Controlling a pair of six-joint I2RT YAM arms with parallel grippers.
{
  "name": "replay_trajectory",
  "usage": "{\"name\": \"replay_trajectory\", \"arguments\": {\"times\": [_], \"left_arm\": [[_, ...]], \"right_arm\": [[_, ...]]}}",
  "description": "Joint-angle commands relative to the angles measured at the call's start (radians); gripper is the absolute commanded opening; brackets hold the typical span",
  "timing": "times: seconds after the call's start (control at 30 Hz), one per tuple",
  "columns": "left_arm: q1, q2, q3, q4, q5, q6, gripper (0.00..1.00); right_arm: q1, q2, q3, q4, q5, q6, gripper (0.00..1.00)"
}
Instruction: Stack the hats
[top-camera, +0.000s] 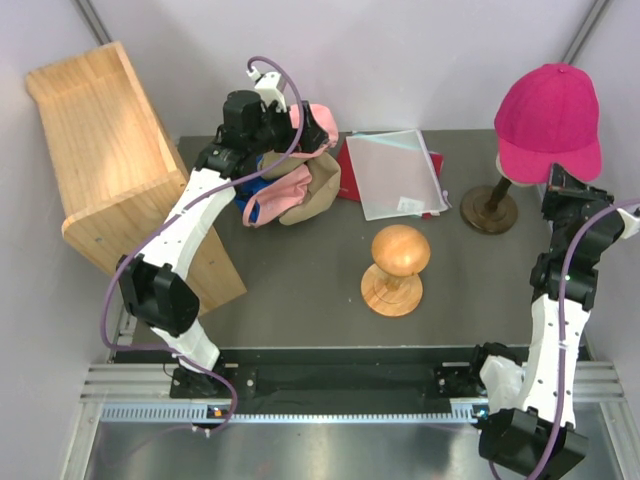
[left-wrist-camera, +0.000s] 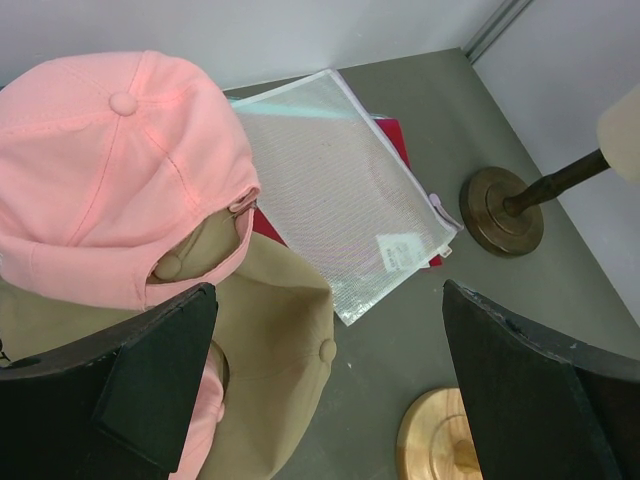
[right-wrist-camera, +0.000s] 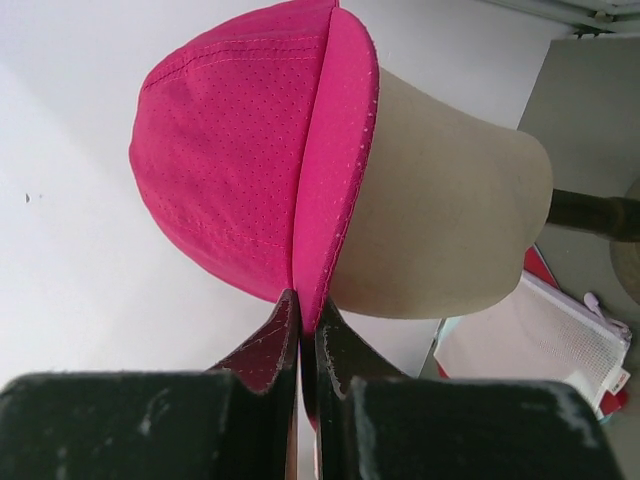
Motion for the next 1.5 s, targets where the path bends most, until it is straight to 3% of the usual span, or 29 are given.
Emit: {"name": "replay_trajectory", "arguments": {"times": [0.0,0.03,0.07,0.17,0.27,0.47,0.7,0.9,1.03,1.13,1.23,1.47], "left_arm": [[0.019,-0.065,-0.016,0.062,0.009,-0.003,0.99],[0.019,-0.068,-0.017,0.062,0.007,-0.005,0.99],[0.019,-0.068,-0.017,0.062,0.007,-0.003,0.99],[0.019,-0.074,-0.02,0.062,0.007,-0.004,0.98],[0.019,-0.077,-0.023,0.063,0.01,-0.008,0.99],[0.019,-0.083,-0.039,0.074,0.019,-0.024,0.99],[0.017,-0.085,-0.046,0.057,-0.01,-0.017,0.99],[-0.013,-0.091,-0.034,0.01,-0.077,0.058,0.99],[-0.13,-0.067,0.013,-0.064,-0.218,0.207,0.98],[-0.17,-0.024,0.055,-0.087,-0.257,0.2,0.99],[-0.188,0.028,0.107,-0.108,-0.263,0.196,0.99],[-0.196,0.212,0.298,-0.113,-0.453,0.232,0.99]], "right_arm": [[-0.02,0.031,-0.032,-0.2,0.067,-0.092,0.04],[-0.02,0.025,-0.039,-0.196,0.067,-0.095,0.1],[-0.022,0.02,-0.041,-0.196,0.068,-0.097,0.26],[-0.02,-0.009,-0.046,-0.198,0.079,-0.11,0.53],[-0.02,-0.043,-0.043,-0.199,0.091,-0.146,0.73],[-0.02,-0.11,-0.02,-0.239,0.104,-0.236,0.89],[-0.02,-0.225,0.065,-0.385,0.188,-0.374,0.91],[-0.02,-0.247,0.242,-0.465,0.251,-0.552,0.89],[-0.02,-0.181,0.341,-0.413,0.141,-0.673,0.83],[-0.019,-0.118,0.393,-0.358,0.049,-0.716,0.81],[-0.006,-0.084,0.405,-0.307,-0.002,-0.721,0.8],[0.119,-0.008,0.439,-0.296,0.002,-0.81,0.78]]}}
